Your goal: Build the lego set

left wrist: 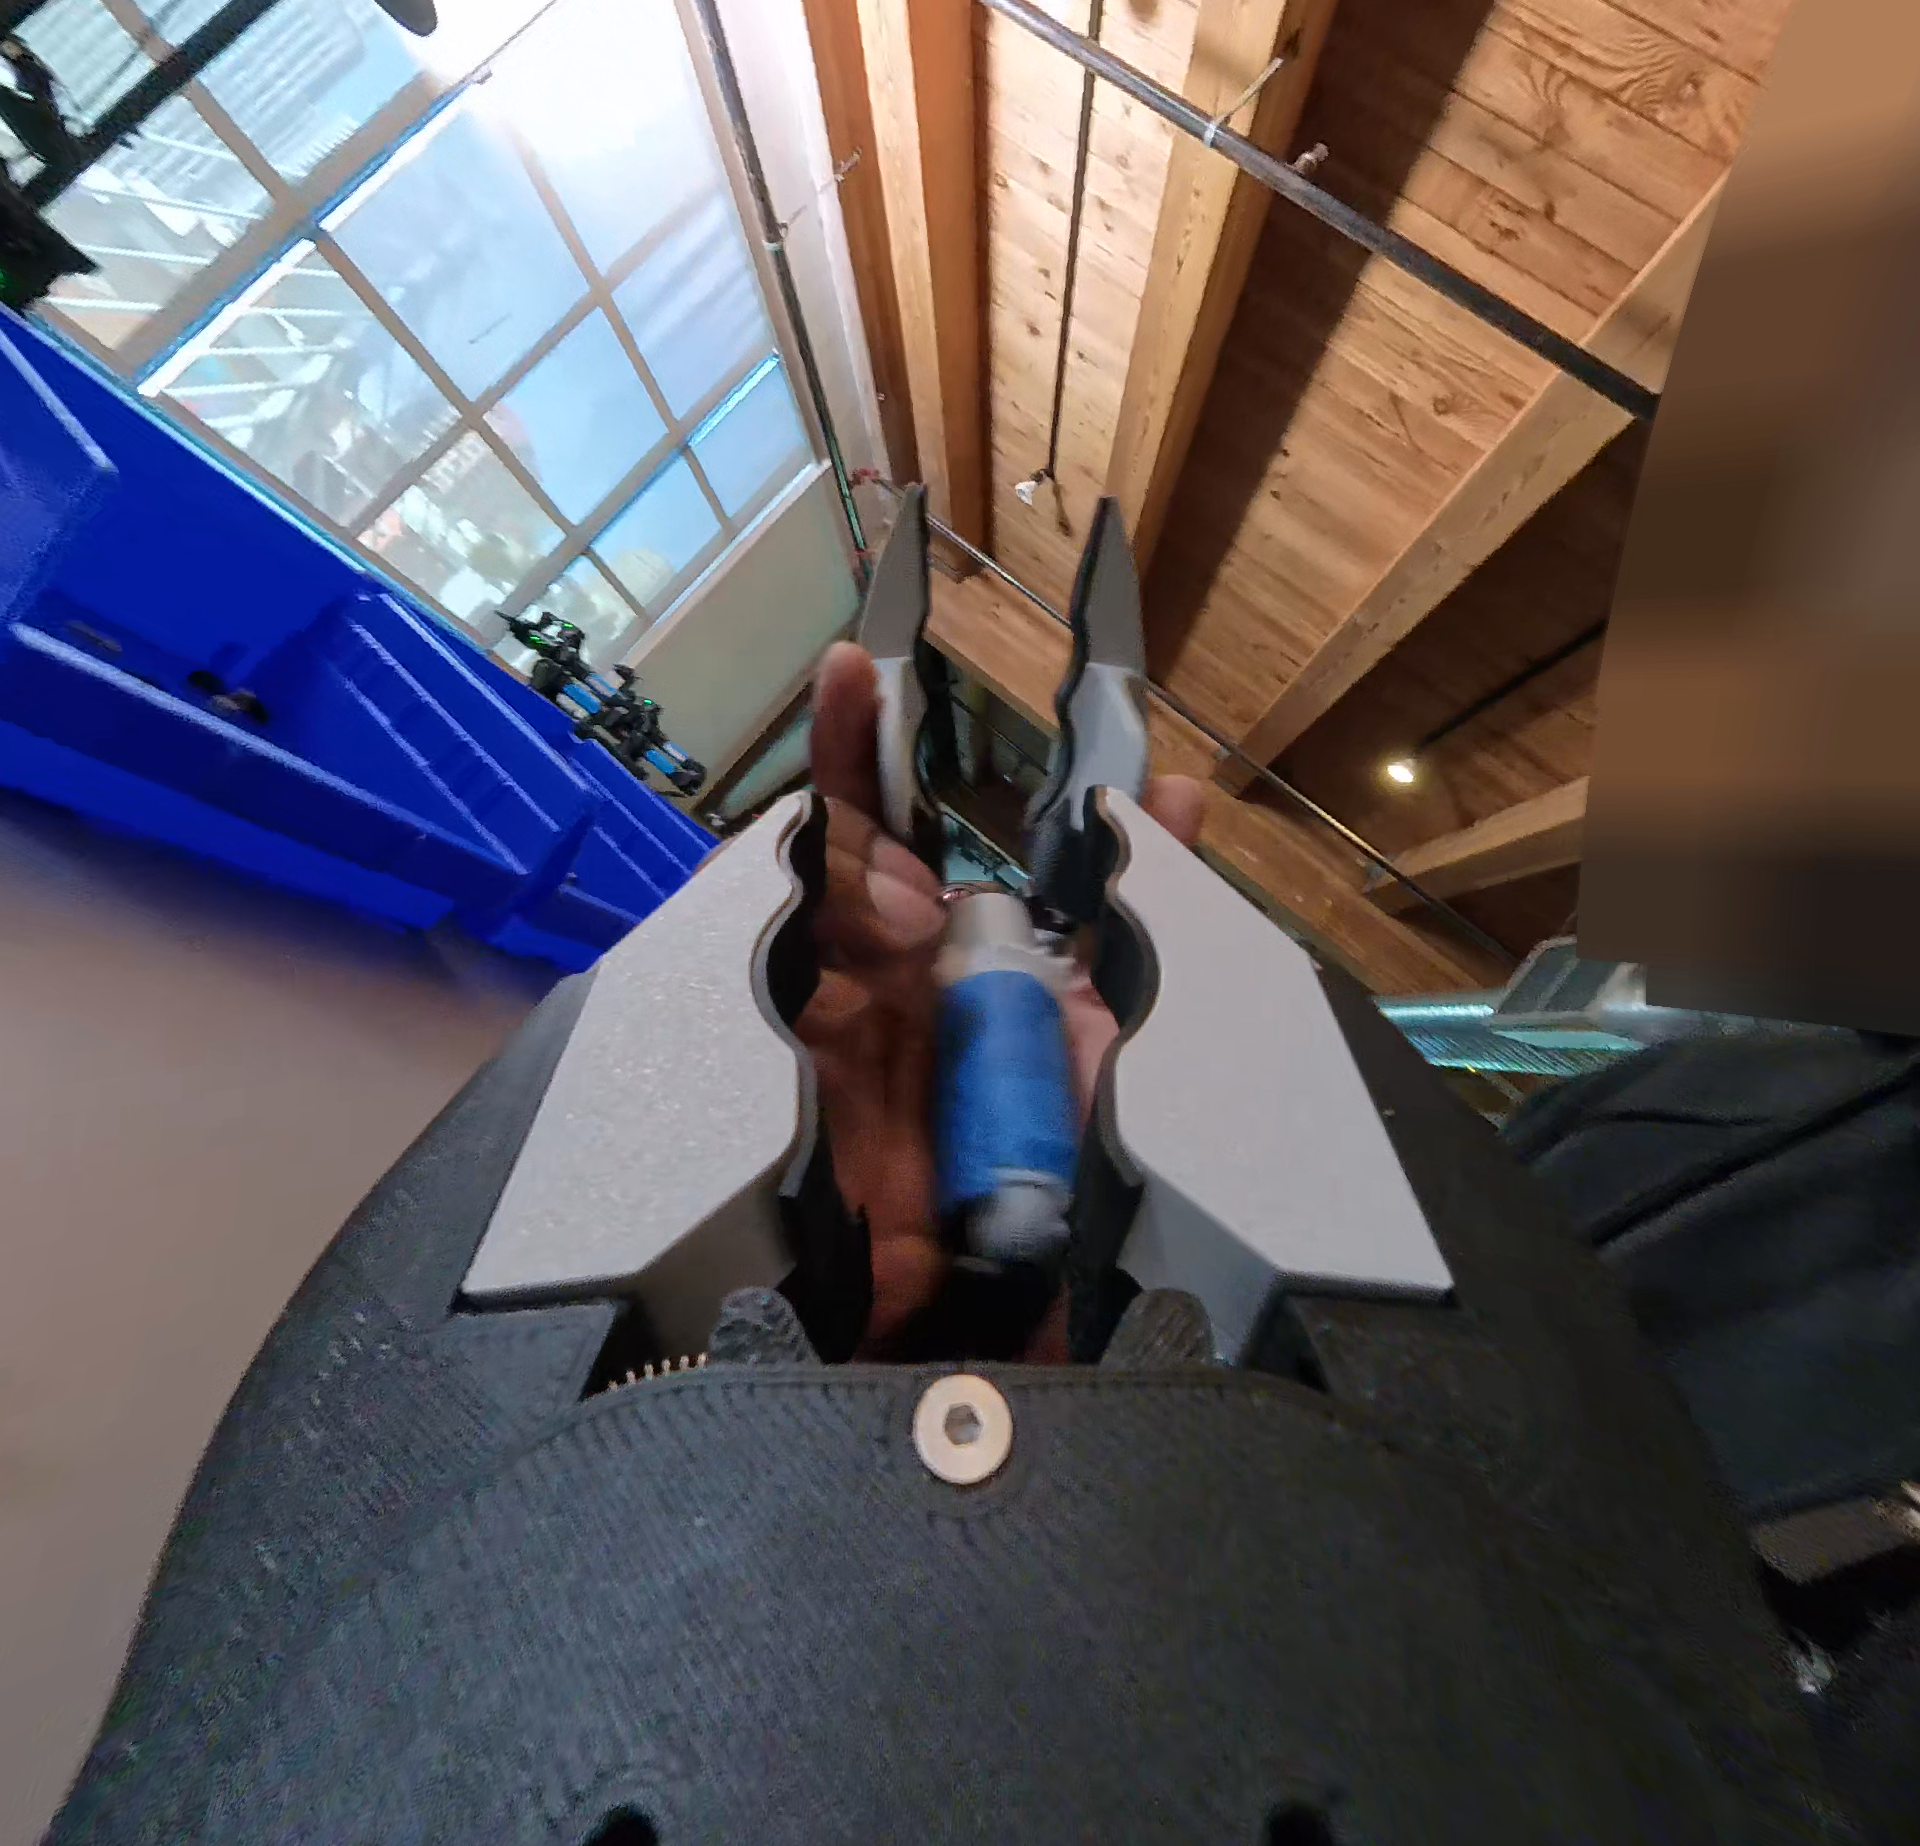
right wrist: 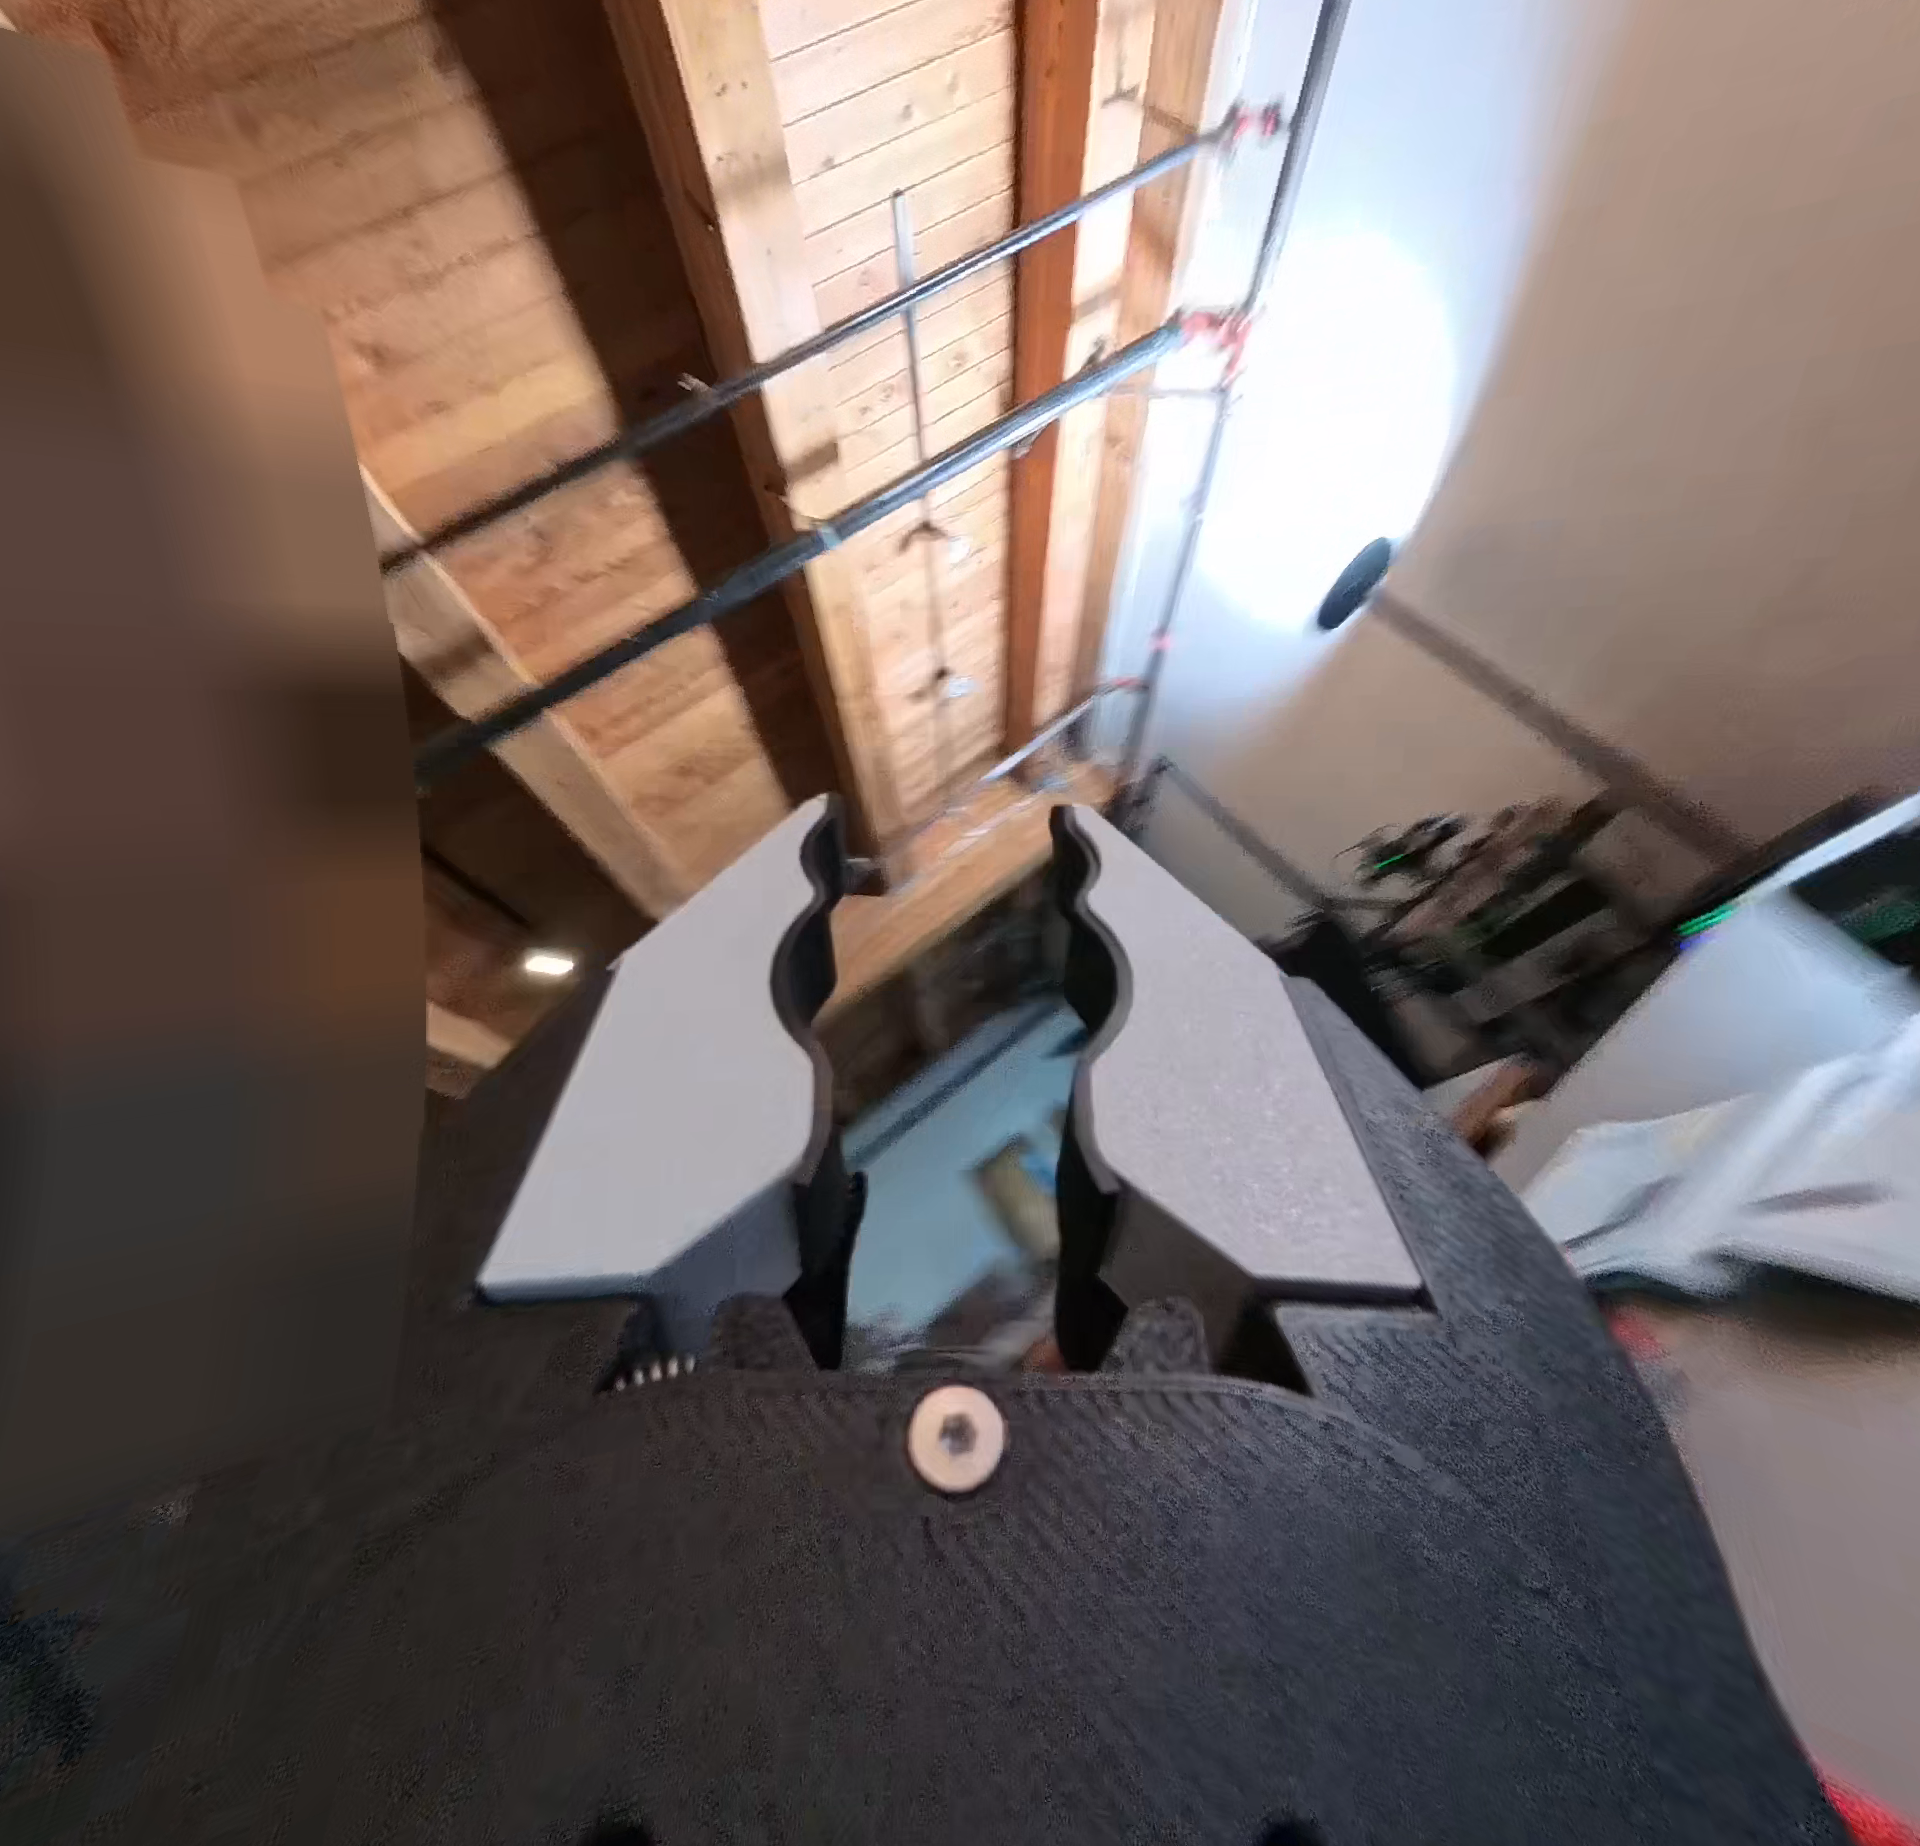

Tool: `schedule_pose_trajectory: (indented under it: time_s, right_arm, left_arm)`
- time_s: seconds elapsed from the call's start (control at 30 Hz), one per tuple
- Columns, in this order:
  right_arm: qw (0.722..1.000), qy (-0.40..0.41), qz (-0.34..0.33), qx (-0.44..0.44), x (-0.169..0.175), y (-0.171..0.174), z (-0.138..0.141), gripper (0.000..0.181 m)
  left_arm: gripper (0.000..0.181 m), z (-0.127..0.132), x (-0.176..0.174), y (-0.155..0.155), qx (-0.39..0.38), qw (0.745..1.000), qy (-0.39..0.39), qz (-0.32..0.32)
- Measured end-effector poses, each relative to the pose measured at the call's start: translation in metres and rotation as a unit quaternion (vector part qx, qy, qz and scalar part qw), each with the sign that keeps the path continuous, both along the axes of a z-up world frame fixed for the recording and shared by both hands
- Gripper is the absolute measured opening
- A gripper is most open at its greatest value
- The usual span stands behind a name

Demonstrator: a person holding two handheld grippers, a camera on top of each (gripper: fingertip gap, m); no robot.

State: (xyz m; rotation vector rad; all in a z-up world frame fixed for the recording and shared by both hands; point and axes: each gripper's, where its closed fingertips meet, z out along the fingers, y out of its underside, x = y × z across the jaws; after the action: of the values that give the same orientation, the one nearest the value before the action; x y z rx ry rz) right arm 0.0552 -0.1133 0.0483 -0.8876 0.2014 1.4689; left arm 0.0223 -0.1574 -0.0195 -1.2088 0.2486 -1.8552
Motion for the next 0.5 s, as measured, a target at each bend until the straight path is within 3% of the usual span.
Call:
schedule_pose_trajectory:
  time_s: [0.1,0.17,0.23,0.3,0.37,0.43,0.5]
  right_arm:
    - [0.995,-0.078,-0.067,0.015,0.024,0.025,-0.006,0.038]
    - [0.983,-0.174,-0.066,0.005,0.027,0.047,-0.02,0.039]
    - [0.96,-0.276,-0.044,-0.01,0.025,0.068,-0.043,0.041]
    - [0.93,-0.365,-0.033,-0.015,0.026,0.088,-0.067,0.041]
    - [0.9,-0.435,-0.006,-0.013,0.027,0.103,-0.088,0.04]
    - [0.879,-0.476,0.021,-0.005,0.029,0.113,-0.102,0.039]
    - [0.871,-0.488,0.048,-0.005,0.032,0.118,-0.115,0.039]
  left_arm:
    - [0.06,-0.003,0.002,0.014,0.046,0.996,0.065,0.025]
    - [0.064,-0.006,-0.009,0.041,0.067,0.987,0.123,0.072]
    - [0.066,-0.017,-0.023,0.074,0.1,0.961,0.227,0.119]
    - [0.074,-0.038,-0.038,0.11,0.138,0.908,0.365,0.154]
    - [0.083,-0.058,-0.058,0.146,0.169,0.838,0.489,0.174]
    - [0.084,-0.064,-0.077,0.178,0.201,0.774,0.572,0.181]
    - [0.084,-0.066,-0.085,0.2,0.237,0.726,0.626,0.157]
